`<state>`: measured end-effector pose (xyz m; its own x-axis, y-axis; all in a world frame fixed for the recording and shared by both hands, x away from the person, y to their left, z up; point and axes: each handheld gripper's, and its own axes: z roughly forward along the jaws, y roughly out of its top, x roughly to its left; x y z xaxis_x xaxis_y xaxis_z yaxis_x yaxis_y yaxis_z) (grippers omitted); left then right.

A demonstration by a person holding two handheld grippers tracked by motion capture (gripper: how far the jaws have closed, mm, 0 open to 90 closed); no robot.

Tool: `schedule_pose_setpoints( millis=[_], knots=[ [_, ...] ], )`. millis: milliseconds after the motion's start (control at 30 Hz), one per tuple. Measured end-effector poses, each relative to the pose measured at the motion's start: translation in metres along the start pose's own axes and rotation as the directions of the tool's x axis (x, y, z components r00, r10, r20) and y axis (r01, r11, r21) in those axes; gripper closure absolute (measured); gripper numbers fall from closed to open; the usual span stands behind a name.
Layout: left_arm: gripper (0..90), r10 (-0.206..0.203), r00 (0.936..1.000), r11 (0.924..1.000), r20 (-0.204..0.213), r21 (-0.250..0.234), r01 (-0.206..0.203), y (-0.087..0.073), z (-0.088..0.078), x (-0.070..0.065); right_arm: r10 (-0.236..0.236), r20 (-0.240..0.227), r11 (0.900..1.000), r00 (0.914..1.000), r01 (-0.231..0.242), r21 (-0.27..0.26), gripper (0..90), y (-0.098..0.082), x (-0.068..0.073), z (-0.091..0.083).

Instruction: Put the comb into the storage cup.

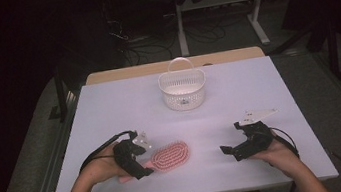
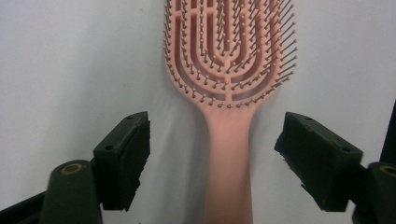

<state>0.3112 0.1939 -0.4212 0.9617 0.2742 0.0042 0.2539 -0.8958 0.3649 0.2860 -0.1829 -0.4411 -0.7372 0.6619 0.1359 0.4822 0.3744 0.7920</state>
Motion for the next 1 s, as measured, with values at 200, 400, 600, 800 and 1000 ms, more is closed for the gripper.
schedule_pose_setpoints(
  millis=[200,400,600,800,1000],
  knots=[
    [35.7,-0.003,0.9998,0.9999,0.019,0.011,0.003,0.000,0.001,-0.001,0.000,0.000,1.000,1.0000,0.000,0.000,0.0,0.000,0.000,0.000],
    [42.1,0.010,0.9996,0.9995,0.027,0.031,-0.011,0.001,0.003,-0.002,0.000,0.001,1.000,1.0000,0.000,0.000,0.0,0.000,0.000,0.000],
    [48.4,0.012,0.9997,0.9987,0.022,0.049,-0.013,0.002,0.006,-0.002,0.000,0.000,1.000,1.0000,0.000,0.001,0.0,0.000,0.000,0.000],
    [52.1,0.016,0.9996,0.9976,0.022,0.067,-0.017,0.004,0.008,-0.003,0.000,0.001,1.000,1.0000,0.000,0.003,0.0,0.000,0.000,0.000],
    [56.9,0.016,0.9997,0.9956,0.017,0.092,-0.018,0.006,0.010,-0.003,-0.002,0.001,1.000,1.0000,0.002,0.002,0.0,0.000,0.000,0.000]
  ],
)
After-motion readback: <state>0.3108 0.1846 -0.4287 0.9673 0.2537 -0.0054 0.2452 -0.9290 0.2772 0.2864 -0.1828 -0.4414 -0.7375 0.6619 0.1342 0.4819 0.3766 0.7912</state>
